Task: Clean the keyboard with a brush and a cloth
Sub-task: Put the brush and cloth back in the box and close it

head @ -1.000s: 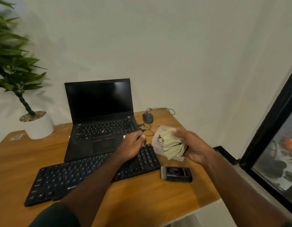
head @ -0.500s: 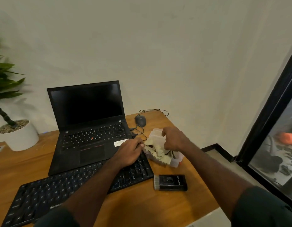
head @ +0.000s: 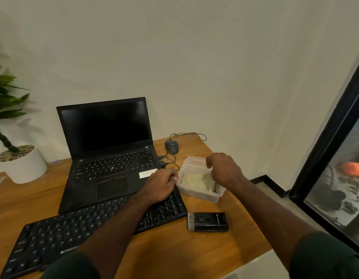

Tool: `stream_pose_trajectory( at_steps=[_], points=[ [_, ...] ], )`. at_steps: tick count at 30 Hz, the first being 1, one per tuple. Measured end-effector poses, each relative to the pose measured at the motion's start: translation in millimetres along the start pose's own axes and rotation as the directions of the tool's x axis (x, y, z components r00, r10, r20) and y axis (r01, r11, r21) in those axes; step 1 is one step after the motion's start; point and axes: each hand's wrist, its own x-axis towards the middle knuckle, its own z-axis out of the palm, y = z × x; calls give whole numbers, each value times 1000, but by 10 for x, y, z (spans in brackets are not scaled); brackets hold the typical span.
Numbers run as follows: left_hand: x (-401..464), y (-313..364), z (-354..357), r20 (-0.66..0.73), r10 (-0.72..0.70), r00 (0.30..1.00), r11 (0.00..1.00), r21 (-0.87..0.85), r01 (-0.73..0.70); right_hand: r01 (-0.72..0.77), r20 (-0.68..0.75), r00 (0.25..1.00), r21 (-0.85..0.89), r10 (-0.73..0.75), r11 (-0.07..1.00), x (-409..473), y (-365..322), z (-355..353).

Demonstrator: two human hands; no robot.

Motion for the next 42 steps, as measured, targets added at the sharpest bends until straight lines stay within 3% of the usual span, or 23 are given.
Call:
stream_pose_trajectory(
  at_steps=[5, 9, 13, 16, 19, 23, 34, 36, 39, 41, 42],
  points=[
    [20, 37, 33, 12, 10, 1000, 1000, 1, -10, 132, 229, 969, -144, -96, 981, -41, -122, 101],
    [-2, 70, 25, 8, 41, 999, 999, 31, -41, 174, 224, 966, -199, -128, 964, -76, -94, 66],
    [-51, 68, 12, -33, 51, 998, 998, 36, -50, 148, 77, 986, 36, -150, 988, -197, 27, 37],
    [-93, 102, 33, -43, 66, 997, 997, 48, -63, 186, 1, 981, 264, -193, 946, -462, 102, 4],
    [-135, 124, 59, -26, 72, 997, 995, 73, -69, 224, 50, 964, 368, -259, 902, -799, 98, -55],
    [-197, 115, 57, -26, 58, 998, 996, 71, -56, 273, 297, 907, 132, -300, 953, -1070, 81, 27],
    [-274, 133, -37, -21, 49, 999, 996, 74, -47, 300, 342, 897, -4, -281, 954, -1141, -89, 173],
    [-273, 134, -40, -25, 43, 999, 997, 69, -42, 266, 300, 913, 75, -277, 961, -1129, -74, 165],
    [-249, 138, -39, -38, 37, 999, 996, 78, -34, 140, 174, 962, 358, -213, 923, -1084, -17, 113],
    [-214, 136, -44, -40, 39, 998, 996, 83, -35, 46, 106, 985, 604, -138, 795, -1040, -6, 16],
    [-191, 138, -51, -41, 45, 998, 996, 80, -42, -16, 110, 989, 740, -97, 672, -1024, -26, -46]
  ],
)
